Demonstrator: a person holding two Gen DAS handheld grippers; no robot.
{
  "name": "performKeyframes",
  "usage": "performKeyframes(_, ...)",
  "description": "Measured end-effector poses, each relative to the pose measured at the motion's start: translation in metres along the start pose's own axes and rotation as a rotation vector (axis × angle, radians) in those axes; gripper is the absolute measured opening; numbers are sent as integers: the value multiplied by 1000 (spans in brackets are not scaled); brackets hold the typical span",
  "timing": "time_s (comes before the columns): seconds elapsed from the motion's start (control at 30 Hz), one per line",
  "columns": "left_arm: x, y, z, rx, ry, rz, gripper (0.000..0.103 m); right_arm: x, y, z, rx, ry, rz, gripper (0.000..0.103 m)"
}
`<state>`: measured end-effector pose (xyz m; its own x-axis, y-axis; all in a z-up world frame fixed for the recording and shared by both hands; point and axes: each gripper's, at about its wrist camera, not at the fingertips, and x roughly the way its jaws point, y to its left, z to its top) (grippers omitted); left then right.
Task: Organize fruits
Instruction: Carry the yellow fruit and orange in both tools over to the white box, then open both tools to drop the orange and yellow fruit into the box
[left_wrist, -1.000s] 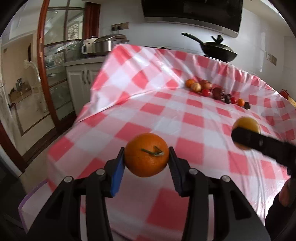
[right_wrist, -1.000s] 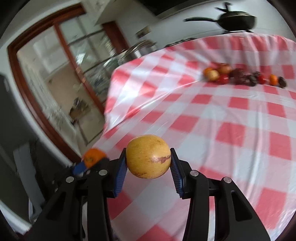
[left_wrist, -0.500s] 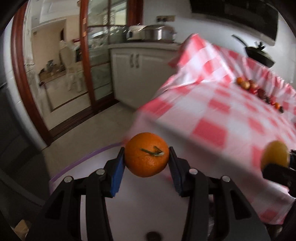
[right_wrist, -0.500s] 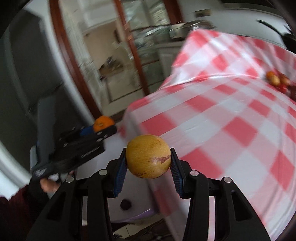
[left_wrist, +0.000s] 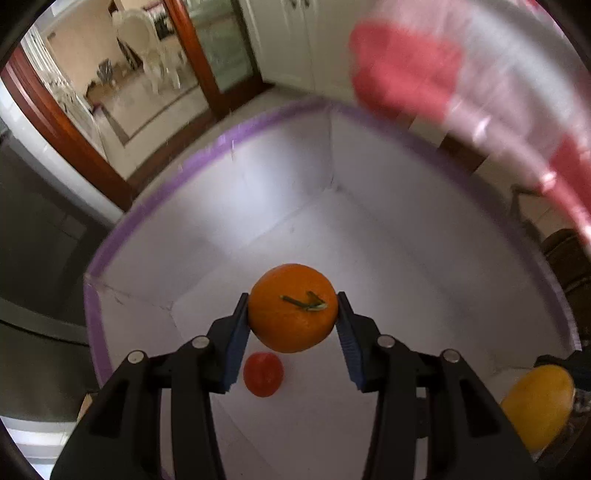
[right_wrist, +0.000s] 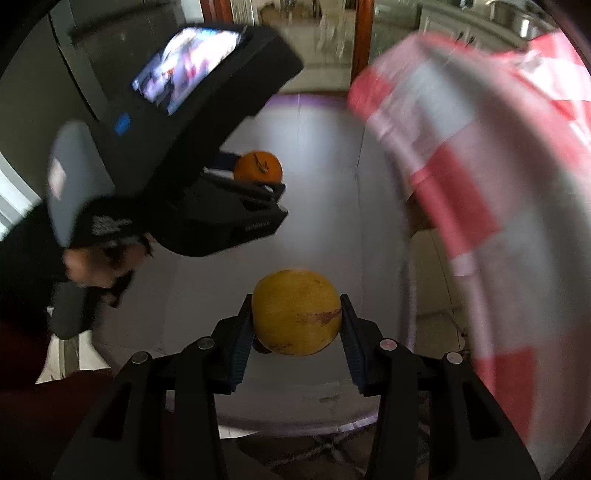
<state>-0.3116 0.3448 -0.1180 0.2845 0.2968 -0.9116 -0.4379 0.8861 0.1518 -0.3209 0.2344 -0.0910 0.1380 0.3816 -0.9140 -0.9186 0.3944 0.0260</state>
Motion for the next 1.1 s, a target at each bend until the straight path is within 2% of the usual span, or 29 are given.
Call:
performKeyframes(0.13,22,9,3,-10,61,14,46,32,1,13,12,89,-9,44)
performKeyframes(0.27,33,15,7,-18,82,28,46,57,0,29,54,168,-18,44)
performKeyframes(0.5,54,20,8,-35,127,26,47,77,-14,34,102,230,-14,45)
performKeyframes(0.63,55,21,9,-43,120,36,50,72,-15,33,103,207,0,47)
performKeyframes(0.7,51,21,10,-47,109,43,63,67,-17,35,107,187,13,52)
performKeyframes(0.8,43,24,14,-49,87,50,75,53,-19,35,116,151,45,58)
performKeyframes(0.9,35,24,14,-41,67,70,80,34,-19,32,88,109,42,60)
performKeyframes(1.1,16,25,19,-40,29,86,81,-14,-22,25,78,33,121,60)
